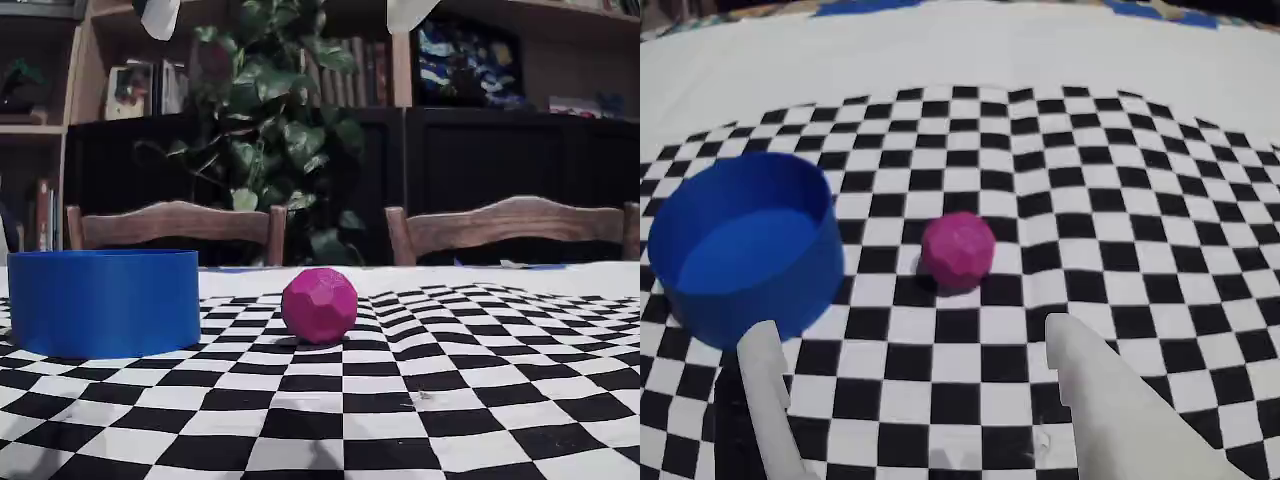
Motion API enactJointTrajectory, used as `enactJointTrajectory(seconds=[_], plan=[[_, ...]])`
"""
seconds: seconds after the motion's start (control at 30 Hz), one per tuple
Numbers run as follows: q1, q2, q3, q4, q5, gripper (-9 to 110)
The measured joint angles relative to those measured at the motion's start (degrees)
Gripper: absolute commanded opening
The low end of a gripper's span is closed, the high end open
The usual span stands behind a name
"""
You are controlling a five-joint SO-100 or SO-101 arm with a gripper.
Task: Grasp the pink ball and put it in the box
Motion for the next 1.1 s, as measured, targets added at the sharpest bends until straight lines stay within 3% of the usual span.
enactJointTrajectory(seconds=[1.1], plan=[[-1.8,-4.8,0.0,-1.1,0.0,30]])
